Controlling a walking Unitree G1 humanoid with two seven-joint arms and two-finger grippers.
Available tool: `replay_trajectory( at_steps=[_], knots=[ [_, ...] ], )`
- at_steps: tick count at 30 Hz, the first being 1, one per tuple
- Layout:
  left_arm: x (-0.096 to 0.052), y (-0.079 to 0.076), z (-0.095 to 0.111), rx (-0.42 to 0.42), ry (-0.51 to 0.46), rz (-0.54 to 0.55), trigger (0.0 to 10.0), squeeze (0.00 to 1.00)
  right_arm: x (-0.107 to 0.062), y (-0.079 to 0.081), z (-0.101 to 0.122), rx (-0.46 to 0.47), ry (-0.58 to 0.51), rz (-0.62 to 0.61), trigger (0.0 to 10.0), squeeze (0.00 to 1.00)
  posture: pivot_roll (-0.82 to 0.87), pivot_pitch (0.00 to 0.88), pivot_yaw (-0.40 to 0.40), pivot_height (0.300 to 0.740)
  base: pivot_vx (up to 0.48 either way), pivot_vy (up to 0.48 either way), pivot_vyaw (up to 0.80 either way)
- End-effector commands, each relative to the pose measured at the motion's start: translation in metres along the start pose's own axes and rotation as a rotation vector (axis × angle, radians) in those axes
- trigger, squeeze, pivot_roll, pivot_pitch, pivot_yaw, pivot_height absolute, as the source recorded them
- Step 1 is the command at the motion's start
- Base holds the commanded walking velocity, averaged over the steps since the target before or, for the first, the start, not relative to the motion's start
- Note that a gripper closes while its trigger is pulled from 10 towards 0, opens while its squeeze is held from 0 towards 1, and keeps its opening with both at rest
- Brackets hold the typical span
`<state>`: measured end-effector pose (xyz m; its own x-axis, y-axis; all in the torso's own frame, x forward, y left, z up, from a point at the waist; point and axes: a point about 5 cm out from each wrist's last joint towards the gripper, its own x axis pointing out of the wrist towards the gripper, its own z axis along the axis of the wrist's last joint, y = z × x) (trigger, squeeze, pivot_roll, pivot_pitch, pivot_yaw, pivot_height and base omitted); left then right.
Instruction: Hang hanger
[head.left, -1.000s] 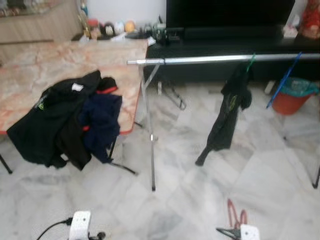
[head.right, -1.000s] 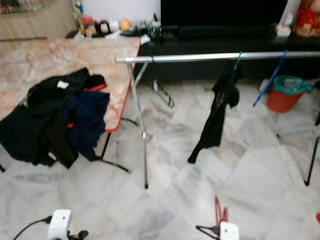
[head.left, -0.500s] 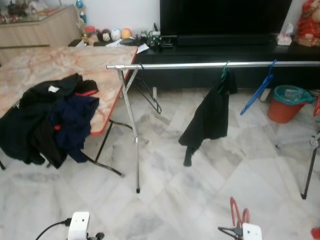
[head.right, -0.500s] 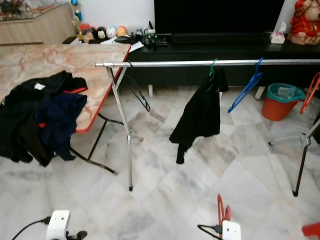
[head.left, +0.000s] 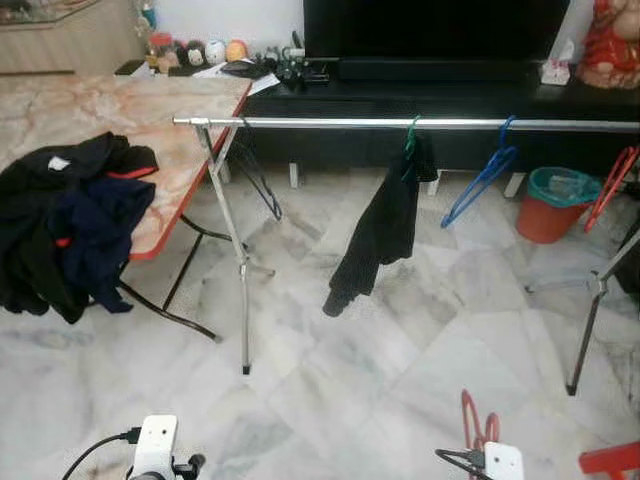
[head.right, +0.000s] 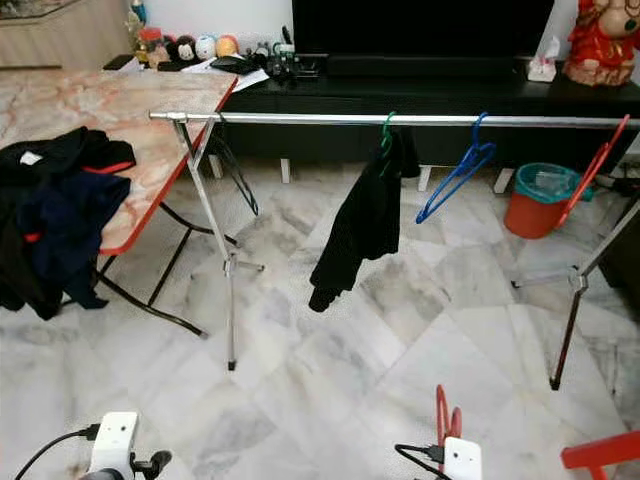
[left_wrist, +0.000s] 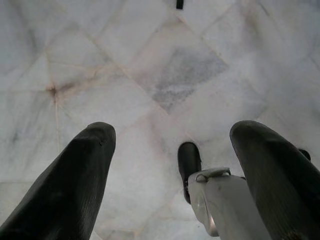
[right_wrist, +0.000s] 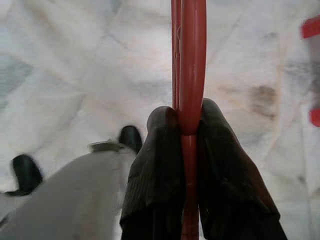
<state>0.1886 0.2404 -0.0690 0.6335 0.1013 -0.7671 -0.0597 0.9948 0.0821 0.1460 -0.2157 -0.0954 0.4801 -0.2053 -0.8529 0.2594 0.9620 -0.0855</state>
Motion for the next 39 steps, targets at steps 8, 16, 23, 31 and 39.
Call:
replay_trajectory(
  at_steps=[8,16,23,31,39],
  knots=[
    [-0.003,0.031,0.046,0.051,-0.218,0.055,10.0,0.0,0.0,0.001,0.016,-0.097,-0.122,0.042,10.0,0.0,-0.1,0.0,0.009,0.74,0.0,0.0,0.0],
    [-0.018,0.042,0.107,0.23,-0.515,-0.015,10.0,0.0,-0.001,-0.003,0.025,-0.234,-0.203,-0.022,10.0,0.0,-0.1,0.0,0.0,0.74,0.0,0.0,0.0],
    [-0.043,0.026,0.143,0.34,-0.717,-0.138,10.0,0.0,-0.009,-0.033,0.12,-0.323,-0.483,-0.048,10.0,0.0,-0.1,0.0,-0.006,0.74,0.0,0.0,0.0],
    [-0.069,-0.014,0.174,0.436,-0.852,-0.296,10.0,0.0,-0.029,-0.029,0.171,-0.464,-0.617,0.076,10.0,0.0,-0.11,0.0,-0.008,0.74,0.0,0.0,0.0],
    [-0.094,-0.047,0.183,0.634,-0.829,-0.525,10.0,0.0,-0.049,-0.012,0.184,-0.733,-0.55,0.352,10.0,0.0,-0.11,0.0,-0.004,0.74,0.0,0.0,0.0]
  ],
)
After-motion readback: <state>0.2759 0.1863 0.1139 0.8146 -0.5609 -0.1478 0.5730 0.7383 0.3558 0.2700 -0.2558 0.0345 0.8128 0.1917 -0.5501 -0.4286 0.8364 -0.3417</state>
